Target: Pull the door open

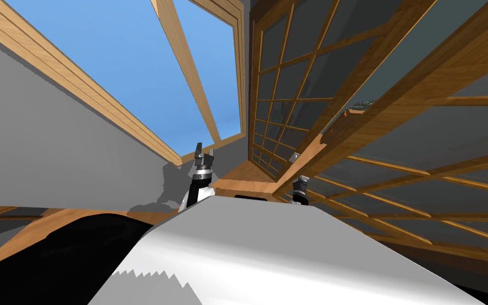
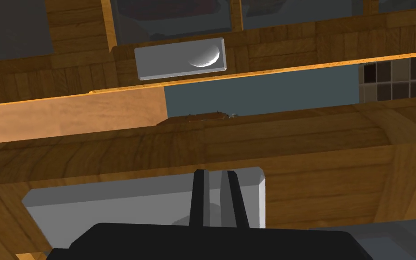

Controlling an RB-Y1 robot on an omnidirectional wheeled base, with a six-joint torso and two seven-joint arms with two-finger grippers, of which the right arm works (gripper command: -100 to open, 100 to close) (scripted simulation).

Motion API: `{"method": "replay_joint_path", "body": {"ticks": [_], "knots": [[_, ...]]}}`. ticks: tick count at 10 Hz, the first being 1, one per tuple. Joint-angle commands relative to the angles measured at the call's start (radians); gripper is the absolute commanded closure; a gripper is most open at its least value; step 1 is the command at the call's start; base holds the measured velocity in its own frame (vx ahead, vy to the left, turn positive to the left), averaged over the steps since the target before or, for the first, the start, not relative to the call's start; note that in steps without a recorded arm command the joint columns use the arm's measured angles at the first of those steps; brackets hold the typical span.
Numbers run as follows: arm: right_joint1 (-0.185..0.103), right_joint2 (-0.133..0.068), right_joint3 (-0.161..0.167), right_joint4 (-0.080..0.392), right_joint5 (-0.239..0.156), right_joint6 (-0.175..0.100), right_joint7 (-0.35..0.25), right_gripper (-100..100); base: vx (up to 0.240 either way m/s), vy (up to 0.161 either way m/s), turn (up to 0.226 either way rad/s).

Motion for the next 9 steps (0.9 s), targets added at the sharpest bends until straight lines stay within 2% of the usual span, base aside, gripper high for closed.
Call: {"method": "replay_joint_path", "body": {"ticks": [1,2,4,5,7,9], "knots": [[-0.002,-0.029,-0.016,0.041,-0.013,-0.014,-0.021,100,-0.021,-0.014,0.011],[-0.002,-0.029,-0.016,0.041,-0.013,-0.014,-0.021,100,0.000,0.000,0.000],[-0.003,-0.040,0.017,0.041,-0.054,-0.017,-0.089,100,-0.057,-0.008,0.083],[-0.031,-0.026,0.029,0.058,-0.051,-0.028,-0.109,-100,-0.094,-0.005,0.123],[-0.036,-0.023,0.035,0.058,-0.067,-0.028,-0.147,-100,-0.088,0.010,0.069],[-0.041,-0.019,0.042,0.059,-0.087,-0.029,-0.199,-100,-0.076,-0.041,-0.014]]}}
